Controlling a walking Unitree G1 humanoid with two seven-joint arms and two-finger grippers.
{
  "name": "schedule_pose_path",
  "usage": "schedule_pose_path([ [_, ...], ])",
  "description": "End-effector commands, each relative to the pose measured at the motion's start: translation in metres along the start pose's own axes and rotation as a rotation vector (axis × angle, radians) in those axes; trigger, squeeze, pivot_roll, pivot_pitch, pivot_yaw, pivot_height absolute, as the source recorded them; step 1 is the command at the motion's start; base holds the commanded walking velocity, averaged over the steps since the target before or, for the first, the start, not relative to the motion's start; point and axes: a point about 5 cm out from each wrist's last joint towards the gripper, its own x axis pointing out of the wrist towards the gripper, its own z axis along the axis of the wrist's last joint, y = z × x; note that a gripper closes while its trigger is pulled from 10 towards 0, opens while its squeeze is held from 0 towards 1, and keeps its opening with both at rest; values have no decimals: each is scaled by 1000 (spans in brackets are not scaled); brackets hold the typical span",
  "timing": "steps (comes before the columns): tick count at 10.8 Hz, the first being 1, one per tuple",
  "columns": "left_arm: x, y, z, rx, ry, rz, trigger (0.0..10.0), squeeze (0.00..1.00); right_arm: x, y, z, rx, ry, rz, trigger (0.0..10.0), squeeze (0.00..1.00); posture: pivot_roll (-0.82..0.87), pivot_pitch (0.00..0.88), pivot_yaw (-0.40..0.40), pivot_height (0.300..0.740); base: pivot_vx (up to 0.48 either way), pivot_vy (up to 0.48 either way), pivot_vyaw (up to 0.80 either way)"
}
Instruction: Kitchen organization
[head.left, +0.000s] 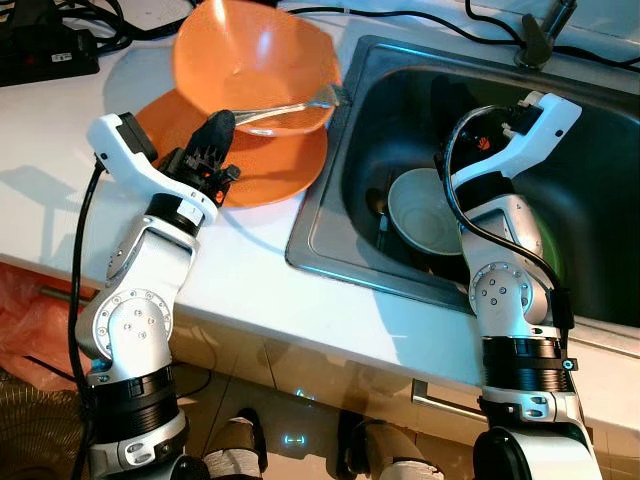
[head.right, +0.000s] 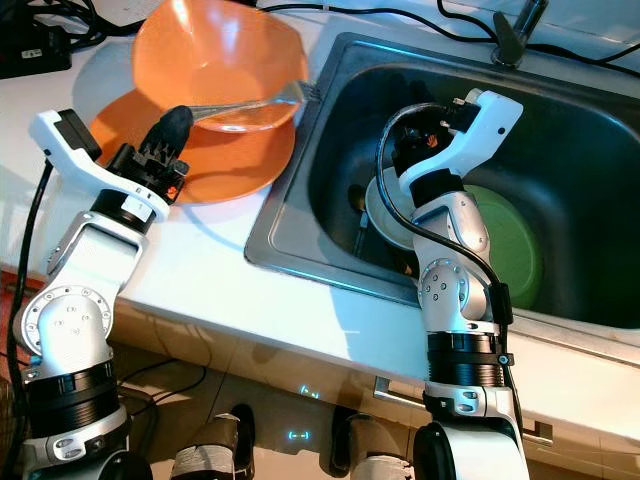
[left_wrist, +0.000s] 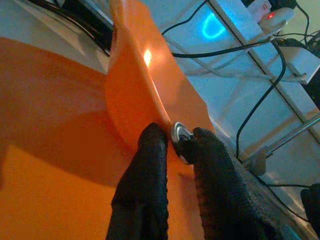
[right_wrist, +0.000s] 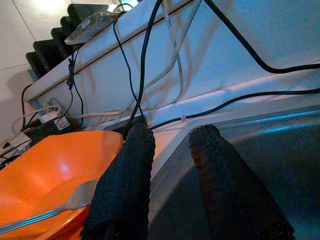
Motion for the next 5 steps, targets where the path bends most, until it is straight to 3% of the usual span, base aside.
schedule_pose_path([
  [1, -2, -5, -2, 8, 8, -11, 0, 0, -6, -6, -6, -12, 34, -20, 10000, 0, 151, 265, -58, 740, 0, 0, 0],
  [2, -3, -5, -4, 7, 12, -9, 1216, 0, -6, -6, -7, -12, 35, -17, 10000, 0, 150, 264, -58, 740, 0, 0, 0],
  [4, -4, -5, -5, 5, 17, -4, 10000, 0, -6, -5, -6, -15, 36, -14, 10000, 0, 146, 260, -58, 740, 0, 0, 0],
  [5, -3, -6, -6, 0, 14, -4, 10000, 0, -6, -5, -6, -17, 35, -13, 10000, 0, 146, 259, -60, 740, 0, 0, 0],
])
